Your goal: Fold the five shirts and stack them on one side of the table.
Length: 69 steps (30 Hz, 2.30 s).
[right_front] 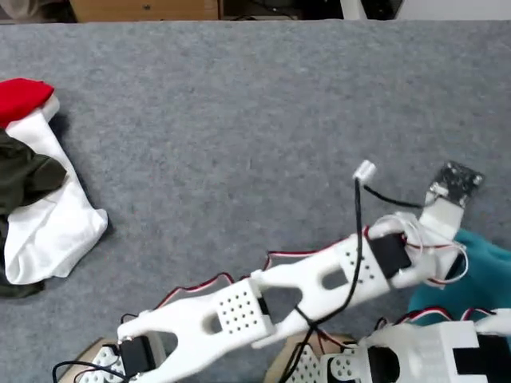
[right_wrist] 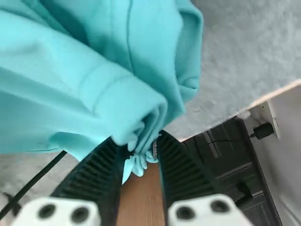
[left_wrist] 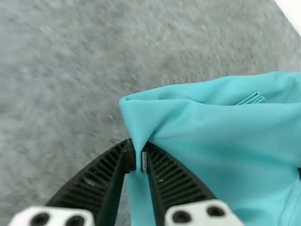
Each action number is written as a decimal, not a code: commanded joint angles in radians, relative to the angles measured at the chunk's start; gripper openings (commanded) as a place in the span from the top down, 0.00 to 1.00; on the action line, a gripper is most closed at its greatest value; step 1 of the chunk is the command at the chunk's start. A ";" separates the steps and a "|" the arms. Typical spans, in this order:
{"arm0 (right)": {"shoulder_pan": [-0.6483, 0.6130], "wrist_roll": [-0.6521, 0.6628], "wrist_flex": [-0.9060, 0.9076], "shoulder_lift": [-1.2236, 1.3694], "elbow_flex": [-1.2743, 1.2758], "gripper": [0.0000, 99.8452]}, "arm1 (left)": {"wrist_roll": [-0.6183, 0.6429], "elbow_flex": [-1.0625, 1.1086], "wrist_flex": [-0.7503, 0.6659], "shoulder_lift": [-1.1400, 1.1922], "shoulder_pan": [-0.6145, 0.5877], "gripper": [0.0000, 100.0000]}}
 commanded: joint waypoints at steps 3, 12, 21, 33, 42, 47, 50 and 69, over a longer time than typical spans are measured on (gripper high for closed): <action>0.036 0.008 -0.094 -0.064 0.018 1.00 | 0.000 0.011 -0.038 -0.022 0.000 0.98; 0.025 0.005 -0.132 -0.064 0.013 0.99 | -0.023 0.012 0.011 -0.030 -0.038 0.97; 0.021 -0.049 -0.121 -0.073 0.013 0.69 | -0.123 -0.117 0.227 -0.030 -0.034 0.83; -0.074 0.060 0.091 -0.265 0.013 0.74 | -0.130 -0.264 0.491 -0.108 -0.199 0.92; -0.400 0.003 0.344 -0.493 0.021 0.99 | -0.276 -0.255 0.671 -0.275 -0.486 0.98; -0.657 -0.097 0.450 -0.556 0.019 1.00 | -0.339 -0.252 0.672 -0.343 -0.750 0.98; -0.809 -0.155 0.465 -0.579 0.016 1.00 | -0.334 -0.216 0.672 -0.372 -0.924 0.98; -1.395 -0.425 0.468 -0.331 -0.064 1.00 | -0.420 0.572 0.671 -0.702 -1.947 0.77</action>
